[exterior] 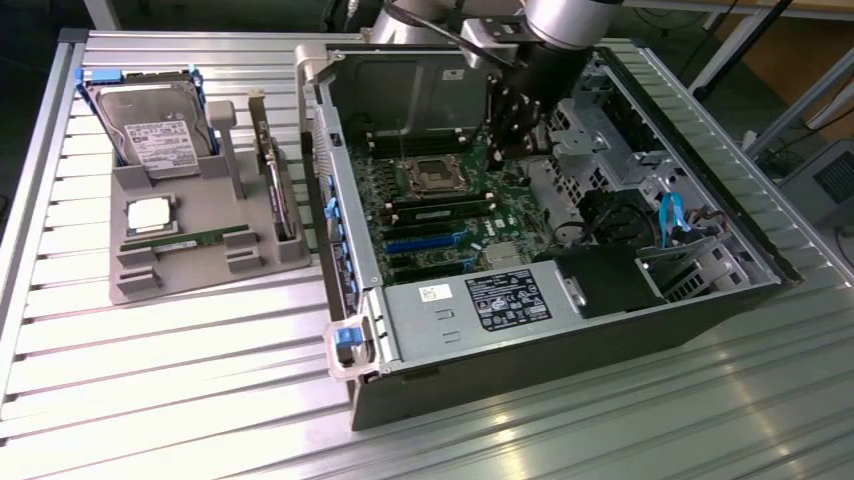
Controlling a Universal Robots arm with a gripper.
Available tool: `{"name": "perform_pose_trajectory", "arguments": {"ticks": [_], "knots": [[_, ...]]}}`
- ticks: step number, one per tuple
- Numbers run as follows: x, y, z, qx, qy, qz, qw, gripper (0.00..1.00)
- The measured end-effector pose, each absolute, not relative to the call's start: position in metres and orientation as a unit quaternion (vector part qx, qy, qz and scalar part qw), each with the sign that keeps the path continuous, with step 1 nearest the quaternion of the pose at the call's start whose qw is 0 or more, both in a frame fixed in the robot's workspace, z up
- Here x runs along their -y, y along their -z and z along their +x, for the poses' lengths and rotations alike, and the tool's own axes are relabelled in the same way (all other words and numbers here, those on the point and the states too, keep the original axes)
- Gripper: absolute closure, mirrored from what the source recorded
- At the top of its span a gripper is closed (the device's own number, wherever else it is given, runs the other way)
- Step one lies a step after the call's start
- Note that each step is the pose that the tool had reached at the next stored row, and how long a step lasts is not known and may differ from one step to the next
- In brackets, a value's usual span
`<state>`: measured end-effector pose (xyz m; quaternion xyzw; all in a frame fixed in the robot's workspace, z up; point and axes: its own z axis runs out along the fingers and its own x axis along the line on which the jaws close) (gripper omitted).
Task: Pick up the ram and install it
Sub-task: 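Press down the ram until it locks into place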
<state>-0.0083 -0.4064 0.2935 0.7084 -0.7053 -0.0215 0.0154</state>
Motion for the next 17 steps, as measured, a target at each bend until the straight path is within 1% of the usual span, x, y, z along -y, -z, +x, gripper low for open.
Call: {"name": "perform_pose_trajectory", "arguments": {"ticks": [4,11,12,15,17], "knots": [[0.4064,-0.306,0.0001,0.705,0.022,0.708,0.016,0.9],[0.4064,-0.306,0.0005,0.705,0.021,0.708,0.015,0.9],[0.4064,-0.3059,0.0005,0.705,0.013,0.709,0.007,0.9],[0.4064,-0.3054,0.0004,0.705,0.0,0.709,-0.006,0.9],[0.4064,-0.3054,0.0004,0.705,0.0,0.709,-0.006,0.9]]}}
